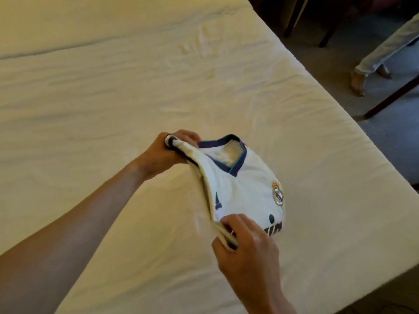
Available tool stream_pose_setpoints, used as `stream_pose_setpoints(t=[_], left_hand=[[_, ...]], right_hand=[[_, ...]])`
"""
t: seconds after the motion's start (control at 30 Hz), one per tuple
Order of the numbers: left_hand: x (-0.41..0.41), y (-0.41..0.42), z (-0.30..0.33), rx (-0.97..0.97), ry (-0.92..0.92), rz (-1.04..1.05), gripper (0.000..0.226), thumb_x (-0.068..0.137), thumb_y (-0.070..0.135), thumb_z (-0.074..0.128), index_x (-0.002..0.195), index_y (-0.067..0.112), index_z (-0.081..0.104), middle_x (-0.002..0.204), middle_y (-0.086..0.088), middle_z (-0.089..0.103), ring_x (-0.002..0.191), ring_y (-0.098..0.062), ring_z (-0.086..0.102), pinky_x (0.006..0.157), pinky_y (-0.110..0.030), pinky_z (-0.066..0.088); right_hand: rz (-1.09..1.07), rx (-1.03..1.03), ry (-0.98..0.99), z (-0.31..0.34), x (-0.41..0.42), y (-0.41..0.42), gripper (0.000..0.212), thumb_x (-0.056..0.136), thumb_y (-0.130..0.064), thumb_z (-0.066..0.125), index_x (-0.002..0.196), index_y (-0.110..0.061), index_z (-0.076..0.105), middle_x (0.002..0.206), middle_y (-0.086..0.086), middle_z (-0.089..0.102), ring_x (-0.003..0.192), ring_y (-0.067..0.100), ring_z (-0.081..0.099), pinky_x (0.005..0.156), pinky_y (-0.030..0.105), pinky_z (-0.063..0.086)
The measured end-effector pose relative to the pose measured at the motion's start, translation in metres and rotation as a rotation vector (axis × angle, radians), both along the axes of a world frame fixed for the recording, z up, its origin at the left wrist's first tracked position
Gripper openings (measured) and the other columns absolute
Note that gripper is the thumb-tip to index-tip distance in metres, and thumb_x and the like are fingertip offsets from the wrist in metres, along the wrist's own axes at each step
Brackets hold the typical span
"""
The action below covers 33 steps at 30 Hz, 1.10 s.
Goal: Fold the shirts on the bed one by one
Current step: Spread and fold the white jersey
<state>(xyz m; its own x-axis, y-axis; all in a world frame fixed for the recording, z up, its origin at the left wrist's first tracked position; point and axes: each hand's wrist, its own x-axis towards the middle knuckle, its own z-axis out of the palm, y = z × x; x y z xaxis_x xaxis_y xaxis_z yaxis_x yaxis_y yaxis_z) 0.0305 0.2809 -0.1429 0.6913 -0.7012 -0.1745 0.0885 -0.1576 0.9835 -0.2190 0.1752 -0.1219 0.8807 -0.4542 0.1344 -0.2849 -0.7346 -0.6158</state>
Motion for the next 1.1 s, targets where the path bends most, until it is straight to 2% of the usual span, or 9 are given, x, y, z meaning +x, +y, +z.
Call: stream_pose_setpoints(t=[0.13, 0.23, 0.4, 0.53, 0.63, 0.73, 0.83, 0.97, 1.1], left_hand=[[-0.031, 0.099, -0.078, 0.313, -0.045, 0.074, 0.038, 0.071, -0.025, 0.072, 0.092, 0.007, 0.075, 0.112, -0.021, 0.067, 0.119, -0.032, 0.06, 0.091, -0.035, 0.052], [-0.073, 0.166, -0.131, 0.562, 0.02, 0.437, 0.042, 0.079, -0.023, 0.059, 0.097, 0.011, 0.076, 0.114, -0.017, 0.069, 0.113, -0.035, 0.063, 0.093, -0.037, 0.049], [-0.145, 0.19, -0.151, 0.607, 0.227, 1.083, 0.042, 0.097, 0.011, 0.052, 0.137, 0.023, 0.056, 0.115, -0.001, 0.067, 0.106, -0.022, 0.061, 0.092, -0.04, 0.051], [-0.189, 0.169, -0.148, 0.579, 0.251, 1.062, 0.026, 0.096, 0.037, 0.06, 0.112, 0.017, 0.065, 0.101, 0.001, 0.066, 0.092, -0.018, 0.061, 0.077, -0.031, 0.045], [-0.186, 0.16, -0.146, 0.592, 0.328, 1.09, 0.025, 0.092, 0.043, 0.065, 0.095, 0.018, 0.063, 0.091, 0.001, 0.064, 0.088, -0.022, 0.059, 0.072, -0.032, 0.043], [-0.167, 0.161, -0.147, 0.617, 0.384, 1.179, 0.024, 0.09, 0.045, 0.067, 0.099, 0.023, 0.065, 0.091, 0.002, 0.062, 0.088, -0.02, 0.057, 0.074, -0.033, 0.044], [-0.153, 0.172, -0.153, 0.605, 0.275, 1.099, 0.019, 0.096, 0.04, 0.062, 0.088, 0.022, 0.066, 0.083, 0.002, 0.063, 0.083, -0.021, 0.058, 0.068, -0.031, 0.042], [-0.151, 0.182, -0.16, 0.582, 0.251, 0.983, 0.023, 0.1, 0.037, 0.055, 0.09, 0.018, 0.065, 0.082, 0.0, 0.061, 0.084, -0.026, 0.058, 0.069, -0.033, 0.043], [-0.176, 0.181, -0.156, 0.616, 0.356, 1.005, 0.039, 0.094, 0.055, 0.055, 0.095, 0.017, 0.065, 0.088, -0.002, 0.065, 0.084, -0.025, 0.062, 0.07, -0.037, 0.051]], right_hand=[[0.215, 0.025, 0.457, -0.056, -0.006, 0.083, 0.017, 0.075, -0.025, 0.062, 0.091, -0.023, 0.056, 0.091, -0.006, 0.06, 0.086, 0.021, 0.061, 0.059, 0.031, 0.041], [0.467, 0.172, 0.774, -0.099, -0.012, 0.141, 0.024, 0.095, -0.018, 0.047, 0.119, -0.017, 0.049, 0.121, 0.005, 0.053, 0.112, 0.027, 0.051, 0.079, 0.037, 0.041], [0.528, 0.409, 0.565, -0.126, -0.026, 0.156, 0.032, 0.097, -0.033, 0.05, 0.128, -0.028, 0.057, 0.129, -0.006, 0.058, 0.119, 0.015, 0.05, 0.101, 0.031, 0.042], [0.012, 0.15, 0.259, -0.134, -0.005, 0.086, 0.04, 0.092, -0.03, 0.064, 0.13, -0.02, 0.057, 0.13, -0.003, 0.057, 0.116, 0.018, 0.051, 0.094, 0.036, 0.049], [-0.207, 0.164, 0.546, -0.144, 0.039, 0.028, 0.06, 0.091, -0.044, 0.063, 0.137, -0.008, 0.048, 0.134, 0.01, 0.051, 0.121, 0.03, 0.046, 0.096, 0.043, 0.043], [-0.14, 0.216, 0.66, -0.147, 0.078, 0.004, 0.035, 0.089, -0.047, 0.063, 0.084, -0.012, 0.066, 0.088, 0.01, 0.064, 0.091, 0.033, 0.058, 0.072, 0.035, 0.045], [-0.105, 0.196, 0.539, -0.146, 0.105, -0.009, 0.045, 0.09, -0.033, 0.064, 0.056, -0.008, 0.051, 0.054, 0.002, 0.047, 0.065, 0.028, 0.049, 0.058, 0.03, 0.033], [-0.225, 0.722, 0.484, -0.151, 0.11, -0.01, 0.031, 0.098, -0.027, 0.053, 0.079, -0.004, 0.062, 0.072, 0.007, 0.049, 0.075, 0.019, 0.043, 0.068, 0.032, 0.034], [-0.316, 0.707, 0.493, -0.163, 0.067, 0.0, 0.035, 0.101, -0.037, 0.048, 0.112, -0.008, 0.064, 0.097, -0.001, 0.062, 0.089, 0.013, 0.057, 0.075, 0.03, 0.043]])
